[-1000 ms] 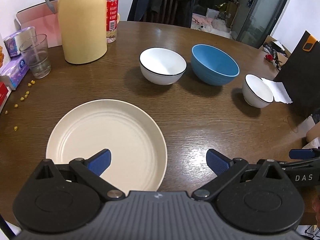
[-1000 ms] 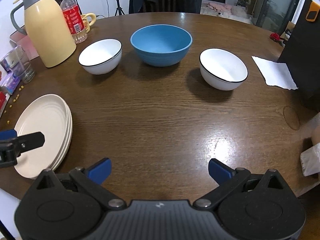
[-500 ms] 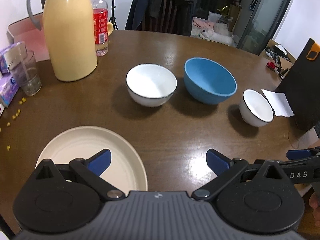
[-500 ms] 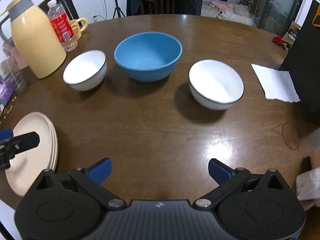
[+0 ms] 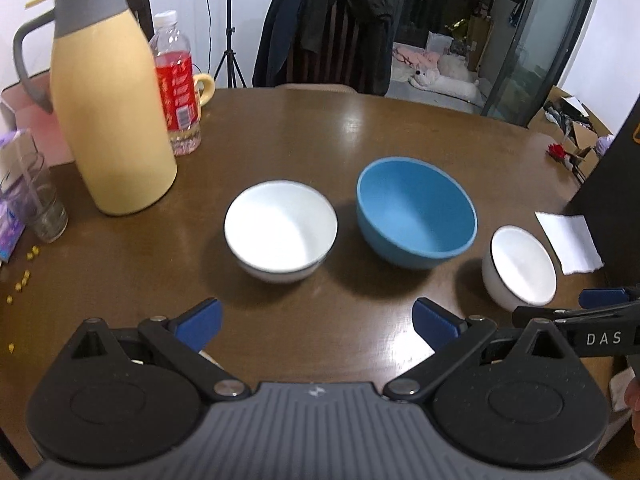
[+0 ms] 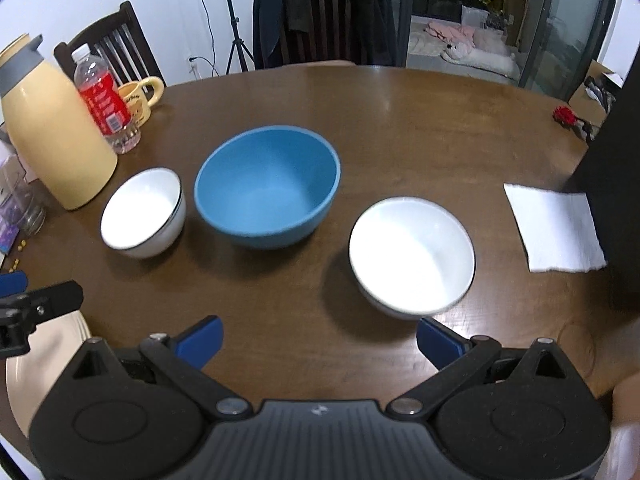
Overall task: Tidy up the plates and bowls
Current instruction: 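Move both open grippers forward to the rim of the blue bowl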
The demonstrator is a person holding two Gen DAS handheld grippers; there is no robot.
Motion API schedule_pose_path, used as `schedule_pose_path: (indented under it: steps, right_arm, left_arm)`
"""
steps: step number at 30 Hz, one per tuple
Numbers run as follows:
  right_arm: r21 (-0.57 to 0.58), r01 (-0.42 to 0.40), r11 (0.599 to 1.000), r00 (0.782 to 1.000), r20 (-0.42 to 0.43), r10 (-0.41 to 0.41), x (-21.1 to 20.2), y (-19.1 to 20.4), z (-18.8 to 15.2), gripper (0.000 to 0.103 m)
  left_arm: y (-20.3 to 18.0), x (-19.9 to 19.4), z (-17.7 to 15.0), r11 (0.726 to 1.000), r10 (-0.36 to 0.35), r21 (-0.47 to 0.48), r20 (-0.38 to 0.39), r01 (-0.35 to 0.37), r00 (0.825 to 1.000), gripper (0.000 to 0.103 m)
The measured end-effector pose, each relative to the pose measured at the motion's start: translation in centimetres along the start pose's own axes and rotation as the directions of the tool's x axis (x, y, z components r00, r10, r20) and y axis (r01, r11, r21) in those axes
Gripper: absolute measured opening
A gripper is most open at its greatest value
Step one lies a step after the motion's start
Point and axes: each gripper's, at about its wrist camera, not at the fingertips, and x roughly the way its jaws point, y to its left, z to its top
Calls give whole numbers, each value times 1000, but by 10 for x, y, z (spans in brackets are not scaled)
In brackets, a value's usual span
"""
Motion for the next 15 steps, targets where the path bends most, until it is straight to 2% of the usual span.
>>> schedule_pose_path:
  steps: [4, 15]
  right_arm:
    - [-5, -23, 1000, 1000, 15, 23, 4, -9, 20, 103]
    - [-23, -70, 997, 996, 57, 71, 24, -26, 69, 103]
  left_arm:
    - [-13, 10, 16, 999, 28, 16, 4, -28, 1000, 103]
    - [-43, 37, 49, 998, 46, 34, -3, -46, 999, 103]
